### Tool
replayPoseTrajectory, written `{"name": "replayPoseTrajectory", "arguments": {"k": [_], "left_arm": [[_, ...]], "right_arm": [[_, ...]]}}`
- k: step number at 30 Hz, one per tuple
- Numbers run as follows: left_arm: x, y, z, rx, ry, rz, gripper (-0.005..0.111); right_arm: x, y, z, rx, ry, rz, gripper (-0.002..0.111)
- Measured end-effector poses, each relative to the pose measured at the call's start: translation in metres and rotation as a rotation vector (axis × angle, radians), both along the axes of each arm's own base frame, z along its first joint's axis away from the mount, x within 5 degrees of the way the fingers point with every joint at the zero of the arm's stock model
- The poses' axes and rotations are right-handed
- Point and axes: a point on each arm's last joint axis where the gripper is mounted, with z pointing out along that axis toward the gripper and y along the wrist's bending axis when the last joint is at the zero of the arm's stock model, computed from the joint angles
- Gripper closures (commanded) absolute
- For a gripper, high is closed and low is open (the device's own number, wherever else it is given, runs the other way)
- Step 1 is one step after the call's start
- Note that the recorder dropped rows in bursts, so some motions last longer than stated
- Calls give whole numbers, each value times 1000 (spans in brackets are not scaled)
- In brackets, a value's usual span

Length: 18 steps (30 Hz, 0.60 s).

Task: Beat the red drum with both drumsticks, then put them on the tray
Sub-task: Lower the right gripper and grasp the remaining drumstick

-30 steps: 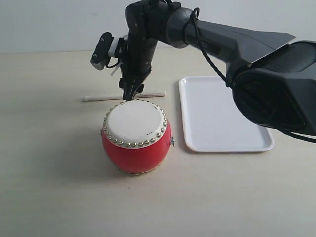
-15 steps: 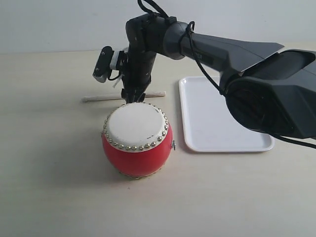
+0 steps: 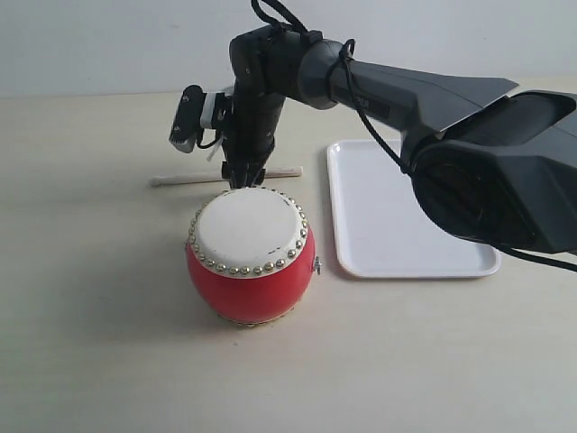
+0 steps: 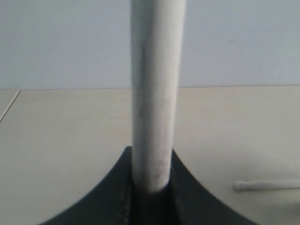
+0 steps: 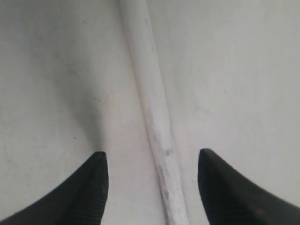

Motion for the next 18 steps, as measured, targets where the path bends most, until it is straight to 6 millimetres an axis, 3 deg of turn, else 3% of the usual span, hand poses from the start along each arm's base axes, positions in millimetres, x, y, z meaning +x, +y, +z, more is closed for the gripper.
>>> {"name": "replayPoseTrajectory", "arguments": {"k": [8, 11, 15, 18], "left_arm": [[0, 0, 0, 0, 0, 0, 107], [0, 0, 0, 0, 0, 0, 107], [0, 0, 0, 0, 0, 0, 107], [0, 0, 0, 0, 0, 0, 107]], "right_arm": [[0, 0, -10, -13, 7, 17, 64], [0, 0, -10, -13, 4, 19, 78], [0, 0, -12, -15, 4, 25, 105], [0, 0, -13, -17, 5, 27, 108]]}}
